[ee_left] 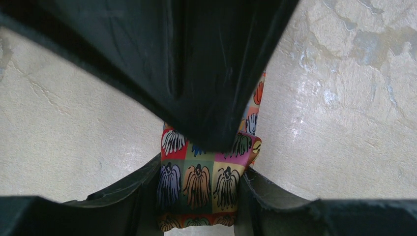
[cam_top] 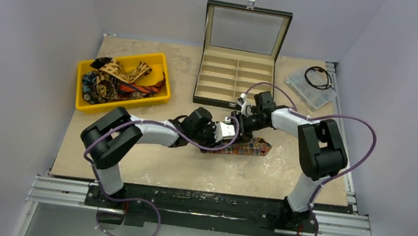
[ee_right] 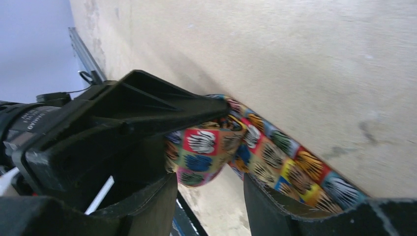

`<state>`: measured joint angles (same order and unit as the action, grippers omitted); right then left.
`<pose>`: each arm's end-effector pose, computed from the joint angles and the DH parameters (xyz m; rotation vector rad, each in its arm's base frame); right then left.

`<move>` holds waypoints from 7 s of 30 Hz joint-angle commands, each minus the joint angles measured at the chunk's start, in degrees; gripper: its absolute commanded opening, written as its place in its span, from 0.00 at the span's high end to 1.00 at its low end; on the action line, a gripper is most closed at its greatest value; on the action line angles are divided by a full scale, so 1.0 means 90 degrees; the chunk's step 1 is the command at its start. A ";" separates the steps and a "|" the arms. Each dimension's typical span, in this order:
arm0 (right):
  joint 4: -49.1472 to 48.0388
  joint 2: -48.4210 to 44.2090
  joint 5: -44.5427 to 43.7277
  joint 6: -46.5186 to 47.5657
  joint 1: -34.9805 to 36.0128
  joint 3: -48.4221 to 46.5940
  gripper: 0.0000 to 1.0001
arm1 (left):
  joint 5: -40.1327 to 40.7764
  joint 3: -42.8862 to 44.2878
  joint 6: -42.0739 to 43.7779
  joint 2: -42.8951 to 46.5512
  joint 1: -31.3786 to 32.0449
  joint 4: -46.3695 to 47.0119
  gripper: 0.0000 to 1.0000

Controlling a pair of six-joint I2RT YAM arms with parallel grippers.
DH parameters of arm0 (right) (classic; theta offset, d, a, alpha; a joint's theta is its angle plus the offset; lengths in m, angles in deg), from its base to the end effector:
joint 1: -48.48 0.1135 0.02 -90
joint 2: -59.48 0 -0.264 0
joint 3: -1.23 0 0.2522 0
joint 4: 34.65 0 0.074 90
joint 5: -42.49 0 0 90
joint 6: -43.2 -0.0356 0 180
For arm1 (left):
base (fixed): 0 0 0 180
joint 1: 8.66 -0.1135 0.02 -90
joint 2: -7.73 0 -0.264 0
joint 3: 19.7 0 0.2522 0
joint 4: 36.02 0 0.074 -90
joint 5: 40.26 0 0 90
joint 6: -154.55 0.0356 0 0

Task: Roll the ties
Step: Roll the tie at the center of the board.

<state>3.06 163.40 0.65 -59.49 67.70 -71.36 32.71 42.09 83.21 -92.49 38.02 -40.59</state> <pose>0.3066 0.1350 0.1473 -0.3815 2.7177 1.3143 0.2280 -0.2570 0.1429 1.3970 1.8953 -0.5886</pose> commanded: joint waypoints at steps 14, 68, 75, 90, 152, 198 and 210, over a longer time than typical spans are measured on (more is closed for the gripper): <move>-0.0021 0.0484 -0.0398 0.0058 0.0329 -0.0129 1.00 | 0.0065 -0.0158 0.0125 -0.0193 0.0049 -0.0339 0.60; 0.0585 0.0455 -0.0906 0.1067 0.0096 -0.0335 0.85 | -0.1644 -0.0750 -0.0335 -0.0459 -0.0225 0.2160 0.90; 0.0412 -0.0505 -0.0493 0.0938 -0.0044 -0.0288 0.76 | -0.1932 -0.1123 -0.0149 -0.0288 -0.0225 0.1831 0.99; 0.0472 0.0493 -0.1947 0.1232 -0.0046 -0.0058 0.83 | -0.0956 -0.0547 -0.0770 -0.0084 -0.0285 0.1035 1.00; 0.0072 0.0555 -0.0472 0.0687 0.0110 -0.0415 1.00 | -0.0030 -0.0046 -0.0027 -0.0470 -0.0009 -0.0554 0.82; 0.0331 0.1486 -0.3073 0.1081 0.0143 -0.0602 1.00 | -0.0591 -0.0351 -0.1449 -0.0778 -0.0198 0.3393 0.34; 0.0297 0.1485 -0.3008 0.0966 0.0258 -0.0526 1.00 | -0.0386 0.0103 -0.1803 -0.1189 -0.0173 0.3648 0.43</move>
<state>7.82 171.60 -10.67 -54.31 68.69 -79.27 27.46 39.23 69.09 -101.19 36.27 -12.99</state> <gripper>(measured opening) 0.018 0.578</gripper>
